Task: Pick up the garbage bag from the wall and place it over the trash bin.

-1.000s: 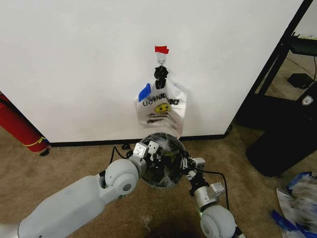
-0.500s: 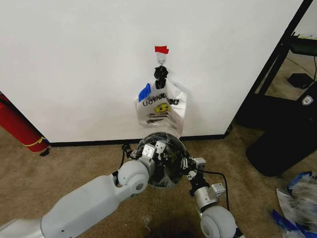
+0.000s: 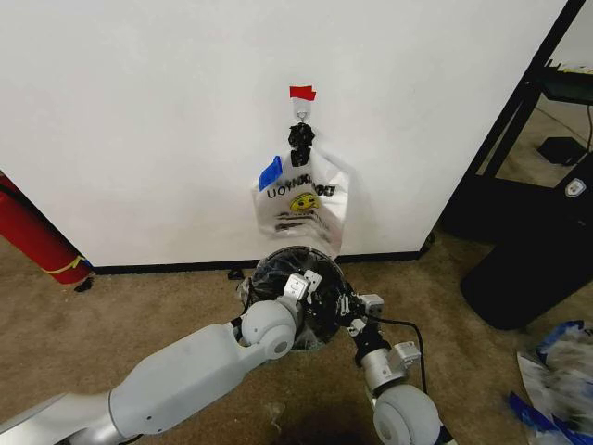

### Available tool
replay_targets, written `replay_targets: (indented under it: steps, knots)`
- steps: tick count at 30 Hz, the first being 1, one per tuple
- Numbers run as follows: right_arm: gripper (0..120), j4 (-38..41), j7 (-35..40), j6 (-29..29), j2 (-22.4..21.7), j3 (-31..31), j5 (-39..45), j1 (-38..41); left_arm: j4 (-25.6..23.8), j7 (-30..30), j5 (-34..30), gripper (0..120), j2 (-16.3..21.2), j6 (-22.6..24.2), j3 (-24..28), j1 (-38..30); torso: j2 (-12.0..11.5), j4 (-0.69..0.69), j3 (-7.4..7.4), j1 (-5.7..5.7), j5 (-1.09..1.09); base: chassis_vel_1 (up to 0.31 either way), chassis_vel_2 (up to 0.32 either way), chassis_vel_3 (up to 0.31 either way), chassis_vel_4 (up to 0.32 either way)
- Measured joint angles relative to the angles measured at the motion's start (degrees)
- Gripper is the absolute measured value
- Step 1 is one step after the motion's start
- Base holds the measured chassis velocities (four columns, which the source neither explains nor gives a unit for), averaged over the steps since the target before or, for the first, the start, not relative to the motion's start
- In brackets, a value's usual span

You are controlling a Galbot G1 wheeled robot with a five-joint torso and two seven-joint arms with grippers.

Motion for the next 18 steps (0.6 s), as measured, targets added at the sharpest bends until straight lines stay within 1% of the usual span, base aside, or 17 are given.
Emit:
replay_targets:
  steps: [11,18]
  knots:
    - [1,1.2,-0.4,-0.1,-0.5,0.1,0.5,-0.6,2.5,-1.0,0.0,0,-0.5,-0.5,0.1,-0.6,0.0,0.02,0.00,0.00,0.00,0.000,0.000,0.000,0.000]
    - [1,1.3,-0.6,-0.1,0.2,-0.3,0.8,-1.0,2.9,-0.9,-0.1,0,-0.7,-3.3,-0.2,0.6,0.0,0.01,0.00,0.00,0.00,0.000,0.000,0.000,0.000]
